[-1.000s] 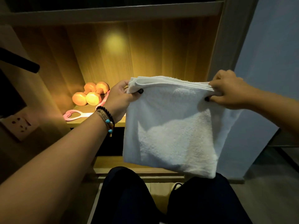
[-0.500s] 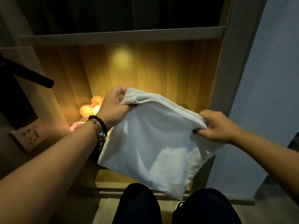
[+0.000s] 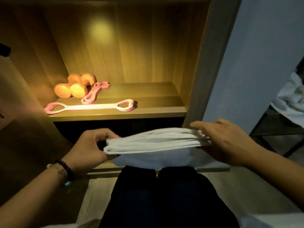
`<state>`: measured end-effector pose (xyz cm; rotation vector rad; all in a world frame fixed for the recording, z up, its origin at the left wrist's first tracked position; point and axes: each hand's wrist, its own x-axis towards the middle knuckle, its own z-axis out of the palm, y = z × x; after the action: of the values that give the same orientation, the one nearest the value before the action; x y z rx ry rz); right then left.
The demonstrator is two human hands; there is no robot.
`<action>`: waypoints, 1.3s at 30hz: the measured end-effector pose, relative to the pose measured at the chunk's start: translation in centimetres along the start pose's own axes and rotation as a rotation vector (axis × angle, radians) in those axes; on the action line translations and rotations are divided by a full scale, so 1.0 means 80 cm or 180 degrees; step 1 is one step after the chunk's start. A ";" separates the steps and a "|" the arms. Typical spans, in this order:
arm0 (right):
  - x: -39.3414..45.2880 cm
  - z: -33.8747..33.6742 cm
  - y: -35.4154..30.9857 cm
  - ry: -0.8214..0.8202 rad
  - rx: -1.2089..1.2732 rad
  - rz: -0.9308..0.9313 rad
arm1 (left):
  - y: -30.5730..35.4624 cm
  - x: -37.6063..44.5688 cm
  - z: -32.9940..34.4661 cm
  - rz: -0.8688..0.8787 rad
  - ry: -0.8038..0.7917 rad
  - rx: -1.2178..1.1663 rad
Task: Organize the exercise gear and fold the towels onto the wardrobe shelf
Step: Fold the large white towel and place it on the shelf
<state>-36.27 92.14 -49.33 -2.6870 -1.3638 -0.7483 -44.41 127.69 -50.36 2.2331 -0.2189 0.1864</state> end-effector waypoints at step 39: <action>-0.085 0.040 -0.124 -0.1003 0.1963 -0.0162 | -0.047 -0.072 0.120 -0.2358 0.0693 -0.0374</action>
<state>-46.01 93.88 -56.86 -2.3260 -1.4225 0.1096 -48.61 123.05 -60.35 2.0124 0.6900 0.0087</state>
